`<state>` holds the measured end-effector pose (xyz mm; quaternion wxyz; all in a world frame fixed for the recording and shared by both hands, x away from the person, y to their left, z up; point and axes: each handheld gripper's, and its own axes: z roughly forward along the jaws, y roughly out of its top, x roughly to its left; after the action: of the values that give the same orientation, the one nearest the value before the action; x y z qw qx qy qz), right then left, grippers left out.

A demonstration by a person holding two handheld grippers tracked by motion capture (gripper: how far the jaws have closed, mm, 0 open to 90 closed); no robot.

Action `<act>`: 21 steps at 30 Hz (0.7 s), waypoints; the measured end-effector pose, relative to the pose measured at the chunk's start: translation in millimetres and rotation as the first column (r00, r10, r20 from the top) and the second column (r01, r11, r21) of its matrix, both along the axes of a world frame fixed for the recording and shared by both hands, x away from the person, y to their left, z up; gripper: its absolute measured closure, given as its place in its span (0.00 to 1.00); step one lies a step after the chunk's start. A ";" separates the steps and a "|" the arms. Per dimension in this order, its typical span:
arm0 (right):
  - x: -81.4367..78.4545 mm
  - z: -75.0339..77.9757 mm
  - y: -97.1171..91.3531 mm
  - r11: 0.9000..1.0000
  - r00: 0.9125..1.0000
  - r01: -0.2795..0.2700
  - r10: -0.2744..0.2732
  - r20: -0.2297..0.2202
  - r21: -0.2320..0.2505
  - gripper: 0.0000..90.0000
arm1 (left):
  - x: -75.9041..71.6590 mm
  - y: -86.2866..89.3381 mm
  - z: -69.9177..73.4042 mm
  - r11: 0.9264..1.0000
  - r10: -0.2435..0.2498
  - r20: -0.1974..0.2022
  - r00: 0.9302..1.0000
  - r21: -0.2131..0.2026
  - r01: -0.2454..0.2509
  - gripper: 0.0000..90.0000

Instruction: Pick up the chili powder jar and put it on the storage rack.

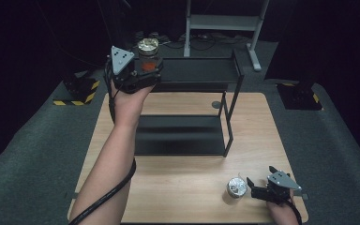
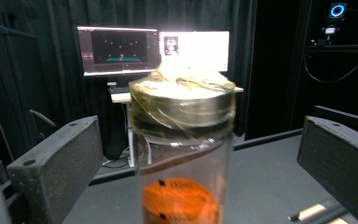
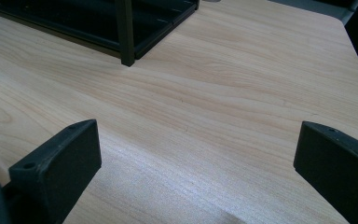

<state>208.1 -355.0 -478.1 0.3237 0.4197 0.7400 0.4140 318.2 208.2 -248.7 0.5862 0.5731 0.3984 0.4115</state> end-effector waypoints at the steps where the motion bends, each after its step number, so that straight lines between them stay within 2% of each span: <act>1: 0.1 0.0 0.0 1.000 1.000 0.000 0.000 0.000 -0.001 0.00 | -2.7 -0.3 -0.4 1.000 -0.001 0.000 1.000 0.003 0.001 0.00; 11: -0.1 0.2 1.3 1.000 1.000 -0.001 0.001 0.001 -0.009 0.00 | -30.0 2.2 -9.7 1.000 0.007 0.011 1.000 0.004 -0.007 0.00; 21: 0.2 0.4 1.5 1.000 1.000 -0.003 0.003 0.000 -0.012 0.00 | -60.0 7.5 -17.7 1.000 0.002 0.034 0.999 0.028 -0.003 0.00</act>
<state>208.3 -353.6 -477.7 0.3256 0.4166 0.7432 0.4101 258.2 215.8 -266.4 0.5841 0.5739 0.3831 0.4275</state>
